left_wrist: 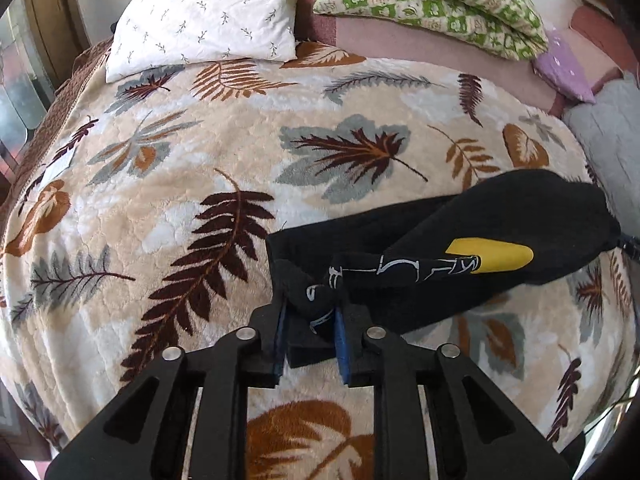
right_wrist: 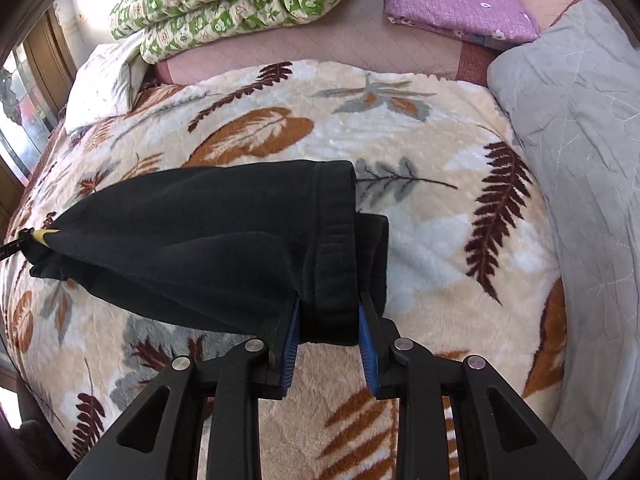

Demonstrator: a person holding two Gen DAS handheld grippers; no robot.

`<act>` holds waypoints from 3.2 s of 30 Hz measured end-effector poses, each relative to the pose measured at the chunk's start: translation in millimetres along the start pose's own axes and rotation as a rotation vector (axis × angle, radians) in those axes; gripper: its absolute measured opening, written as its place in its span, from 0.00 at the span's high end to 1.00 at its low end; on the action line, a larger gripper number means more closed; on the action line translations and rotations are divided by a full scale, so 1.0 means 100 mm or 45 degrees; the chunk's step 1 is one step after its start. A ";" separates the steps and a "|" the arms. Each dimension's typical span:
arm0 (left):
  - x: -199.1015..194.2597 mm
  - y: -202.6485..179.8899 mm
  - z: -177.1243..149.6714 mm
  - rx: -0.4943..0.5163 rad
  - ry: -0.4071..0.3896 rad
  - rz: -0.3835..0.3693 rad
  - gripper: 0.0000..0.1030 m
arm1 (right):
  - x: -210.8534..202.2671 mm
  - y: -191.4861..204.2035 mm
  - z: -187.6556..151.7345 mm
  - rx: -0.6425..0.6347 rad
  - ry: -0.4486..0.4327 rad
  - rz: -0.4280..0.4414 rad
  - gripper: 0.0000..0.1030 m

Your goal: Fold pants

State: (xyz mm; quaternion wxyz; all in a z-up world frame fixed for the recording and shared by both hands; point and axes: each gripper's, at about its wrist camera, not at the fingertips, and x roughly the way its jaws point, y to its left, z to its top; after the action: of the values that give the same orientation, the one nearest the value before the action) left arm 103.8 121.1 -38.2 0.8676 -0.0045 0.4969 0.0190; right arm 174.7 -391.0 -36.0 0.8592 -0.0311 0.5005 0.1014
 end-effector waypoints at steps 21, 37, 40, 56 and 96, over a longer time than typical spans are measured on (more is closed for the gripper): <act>0.04 0.90 0.00 -0.523 0.369 -0.375 0.49 | -0.89 -0.03 -0.15 0.301 -0.165 0.151 0.56; 0.43 0.98 -0.26 -1.074 0.591 -0.805 0.43 | -0.59 0.58 -0.01 0.414 -0.091 0.376 0.54; 0.51 0.84 -0.30 -1.079 0.649 -0.863 0.43 | -0.60 0.46 -0.07 0.453 -0.092 0.353 0.54; 0.52 0.77 -0.18 -1.120 0.582 -0.824 0.59 | -0.16 -0.46 -0.12 0.800 -0.017 0.267 0.53; 0.18 1.01 0.14 -0.799 0.326 -0.654 0.77 | -0.29 -0.54 -0.28 0.874 -0.208 0.136 0.87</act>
State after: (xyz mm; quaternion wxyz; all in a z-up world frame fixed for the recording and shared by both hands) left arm 121.2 222.6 -45.1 0.7320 -0.3944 0.5535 -0.0482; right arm 148.4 -452.2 -27.3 0.8503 0.2938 0.4359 -0.0257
